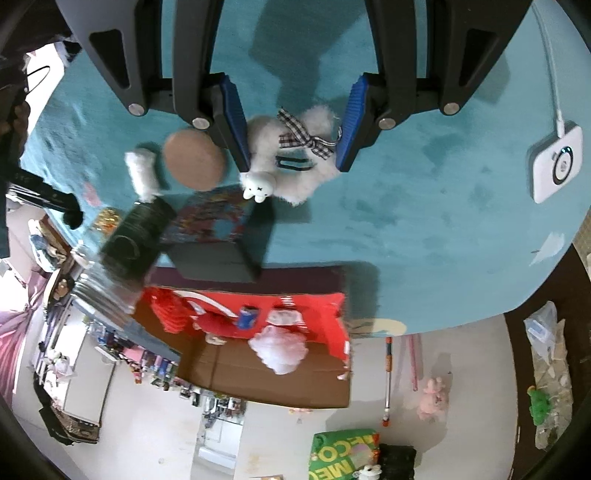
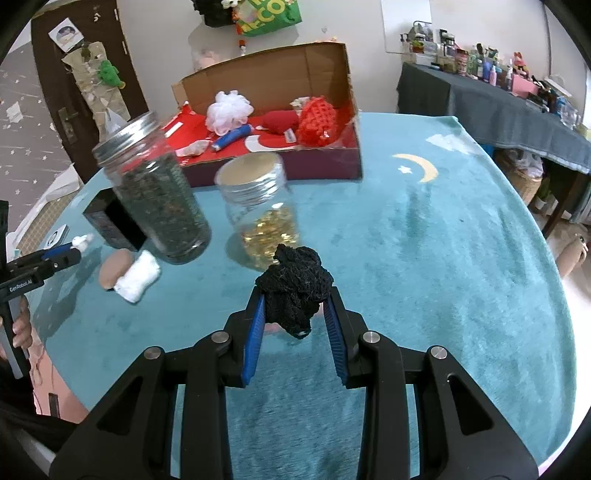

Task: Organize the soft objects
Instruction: 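Carry the white bunny plush and black scrunchie with both grippers into the box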

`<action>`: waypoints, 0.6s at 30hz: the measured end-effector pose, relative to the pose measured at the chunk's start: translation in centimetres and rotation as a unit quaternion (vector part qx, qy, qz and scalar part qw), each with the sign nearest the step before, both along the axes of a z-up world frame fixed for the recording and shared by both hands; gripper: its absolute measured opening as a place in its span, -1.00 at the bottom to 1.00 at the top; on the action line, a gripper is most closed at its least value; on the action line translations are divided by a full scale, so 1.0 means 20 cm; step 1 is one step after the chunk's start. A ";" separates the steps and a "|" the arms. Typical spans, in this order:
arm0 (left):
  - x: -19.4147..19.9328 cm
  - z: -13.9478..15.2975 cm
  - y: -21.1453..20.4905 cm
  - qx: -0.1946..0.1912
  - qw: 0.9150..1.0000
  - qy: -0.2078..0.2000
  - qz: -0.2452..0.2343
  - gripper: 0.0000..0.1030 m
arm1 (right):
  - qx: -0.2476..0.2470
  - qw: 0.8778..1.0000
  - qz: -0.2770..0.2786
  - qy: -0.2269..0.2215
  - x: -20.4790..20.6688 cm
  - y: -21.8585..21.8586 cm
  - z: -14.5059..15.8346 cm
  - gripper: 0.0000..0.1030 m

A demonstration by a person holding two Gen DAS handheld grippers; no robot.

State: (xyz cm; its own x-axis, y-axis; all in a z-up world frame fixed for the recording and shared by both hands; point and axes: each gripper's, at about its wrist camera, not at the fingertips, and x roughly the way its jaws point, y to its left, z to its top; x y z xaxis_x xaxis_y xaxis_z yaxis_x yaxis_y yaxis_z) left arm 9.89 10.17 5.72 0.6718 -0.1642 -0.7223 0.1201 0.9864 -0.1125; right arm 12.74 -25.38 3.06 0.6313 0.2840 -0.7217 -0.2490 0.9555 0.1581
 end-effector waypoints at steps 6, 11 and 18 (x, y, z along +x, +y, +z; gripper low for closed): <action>0.09 -0.01 0.05 0.016 1.000 -0.008 -0.013 -0.06 | -0.009 1.000 0.003 0.003 0.08 -0.05 -0.01 -0.41; 0.17 0.02 0.05 0.027 0.998 -0.023 -0.045 -0.06 | -0.004 1.000 0.022 0.006 0.18 -0.09 0.00 -0.41; 0.27 0.03 0.05 0.022 0.995 -0.032 -0.091 -0.06 | 0.005 0.998 0.064 0.003 0.30 -0.09 0.02 -0.41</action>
